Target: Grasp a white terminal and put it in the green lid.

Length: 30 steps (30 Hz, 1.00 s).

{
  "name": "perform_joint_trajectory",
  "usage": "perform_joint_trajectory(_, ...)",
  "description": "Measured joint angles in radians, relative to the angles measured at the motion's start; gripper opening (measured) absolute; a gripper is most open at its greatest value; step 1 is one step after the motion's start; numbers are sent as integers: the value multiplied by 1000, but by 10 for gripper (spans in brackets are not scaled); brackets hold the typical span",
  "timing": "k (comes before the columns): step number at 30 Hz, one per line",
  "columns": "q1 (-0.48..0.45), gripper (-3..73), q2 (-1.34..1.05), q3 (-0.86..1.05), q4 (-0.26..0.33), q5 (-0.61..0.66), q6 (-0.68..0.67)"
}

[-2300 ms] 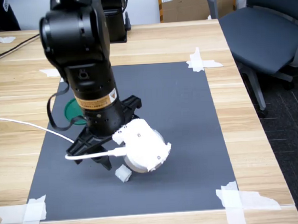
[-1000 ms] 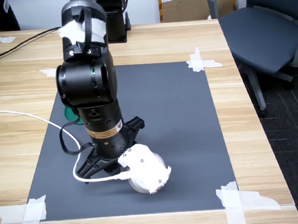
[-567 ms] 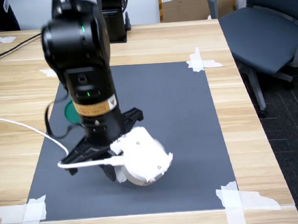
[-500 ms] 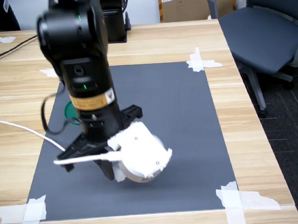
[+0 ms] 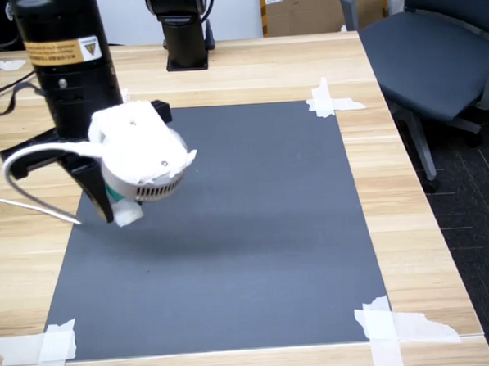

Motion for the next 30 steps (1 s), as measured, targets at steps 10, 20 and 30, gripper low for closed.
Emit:
perform_joint_trajectory(10,-24,260,-113,272,-11,-11,-11)
perform_joint_trajectory(20,-61,260,-181,427,-100,-23,-3)
perform_joint_trajectory(30,-132,260,-185,499,-135,-62,-38)
